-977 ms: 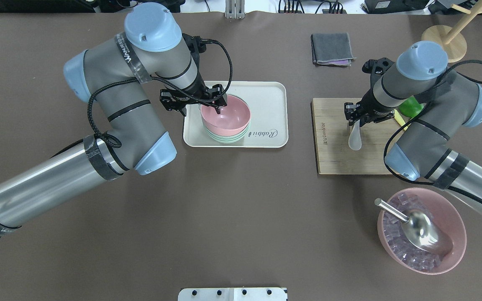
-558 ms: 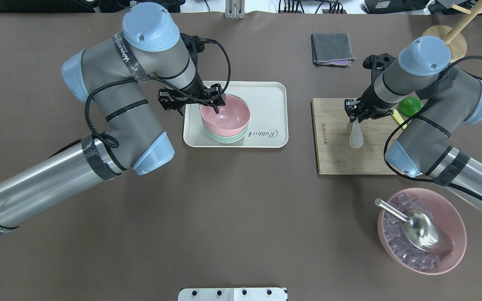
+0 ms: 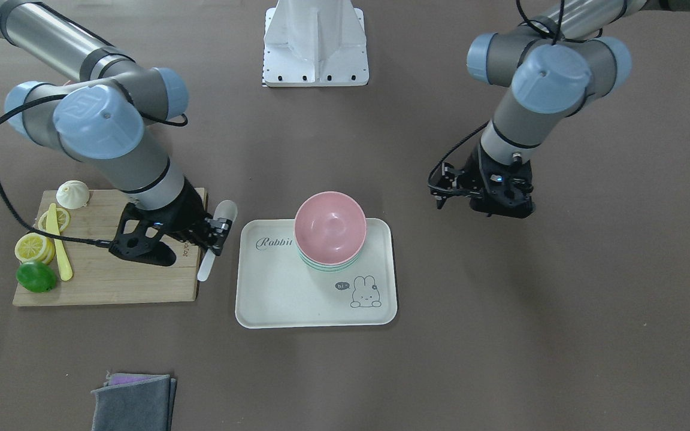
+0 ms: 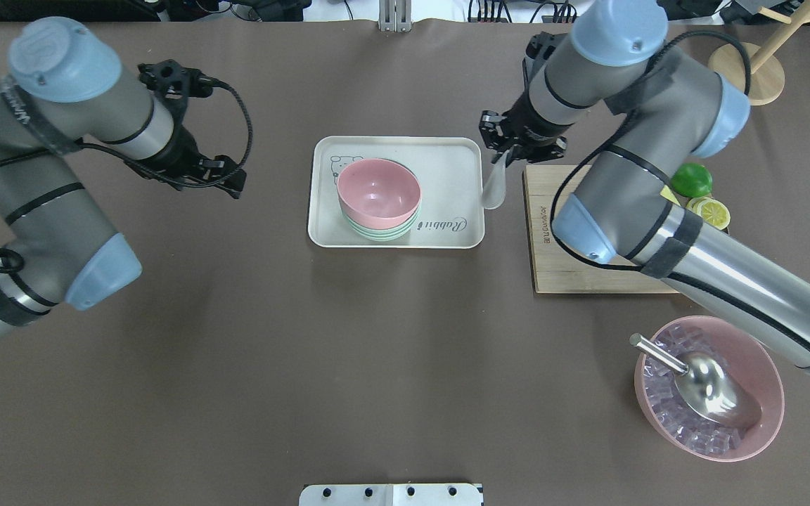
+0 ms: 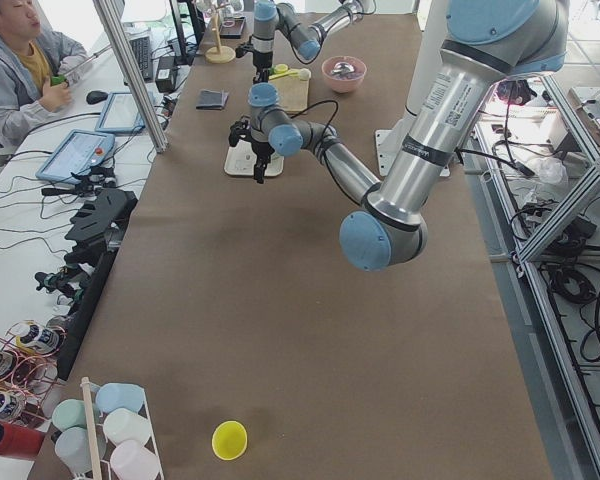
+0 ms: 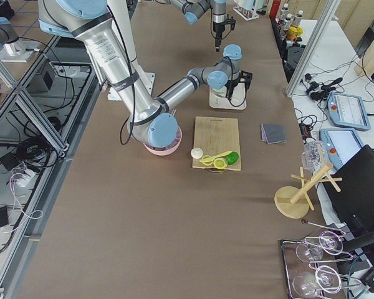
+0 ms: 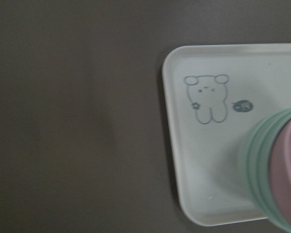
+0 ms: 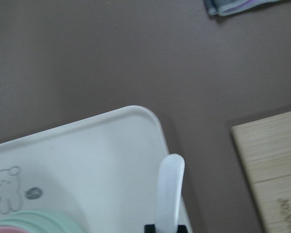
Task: Stack pink bowl on green and place spoon
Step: 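Release the pink bowl while the right gripper carries the spoon to it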
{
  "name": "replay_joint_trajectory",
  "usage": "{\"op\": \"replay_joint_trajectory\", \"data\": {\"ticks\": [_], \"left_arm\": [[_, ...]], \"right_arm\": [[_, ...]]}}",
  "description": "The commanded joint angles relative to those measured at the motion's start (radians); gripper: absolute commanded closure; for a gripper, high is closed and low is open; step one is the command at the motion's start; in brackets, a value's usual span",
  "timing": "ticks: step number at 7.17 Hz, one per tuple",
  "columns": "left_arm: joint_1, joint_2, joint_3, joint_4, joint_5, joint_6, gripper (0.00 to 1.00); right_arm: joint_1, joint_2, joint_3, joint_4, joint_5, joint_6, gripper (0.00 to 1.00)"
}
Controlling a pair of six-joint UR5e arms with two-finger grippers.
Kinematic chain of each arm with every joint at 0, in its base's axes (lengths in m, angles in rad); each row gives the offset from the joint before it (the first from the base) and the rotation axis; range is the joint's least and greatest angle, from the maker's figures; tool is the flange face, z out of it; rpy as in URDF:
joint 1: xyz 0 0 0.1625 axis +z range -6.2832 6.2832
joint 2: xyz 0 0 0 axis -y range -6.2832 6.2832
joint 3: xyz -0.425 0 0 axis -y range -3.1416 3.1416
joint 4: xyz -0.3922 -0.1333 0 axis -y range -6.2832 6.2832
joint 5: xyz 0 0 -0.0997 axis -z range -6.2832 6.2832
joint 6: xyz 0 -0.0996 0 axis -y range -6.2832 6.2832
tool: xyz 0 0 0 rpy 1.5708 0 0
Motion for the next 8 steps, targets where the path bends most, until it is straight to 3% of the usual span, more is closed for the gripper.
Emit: {"op": "replay_joint_trajectory", "data": {"ticks": [1, 2, 5, 6, 7, 8], "left_arm": [[-0.096, 0.118, -0.021, -0.005, -0.056, 0.201, 0.03], [-0.100, 0.118, -0.015, -0.007, -0.058, 0.205, 0.03], [-0.097, 0.112, -0.013, -0.007, -0.058, 0.195, 0.03], [-0.097, 0.117, -0.012, -0.007, -0.056, 0.198, 0.03], [-0.100, 0.118, -0.004, -0.007, -0.056, 0.204, 0.03], [-0.101, 0.120, -0.004, -0.005, -0.053, 0.193, 0.03]], "right_arm": [[-0.095, 0.198, -0.112, 0.006, -0.111, 0.214, 1.00], [-0.123, 0.231, -0.132, 0.006, -0.151, 0.224, 1.00], [-0.126, 0.211, -0.155, 0.059, -0.147, 0.224, 1.00], [-0.120, 0.194, -0.128, 0.059, -0.138, 0.204, 0.01], [-0.105, 0.127, -0.070, 0.058, -0.124, 0.176, 0.00], [-0.065, 0.016, 0.049, 0.052, -0.062, 0.096, 0.00]]}}
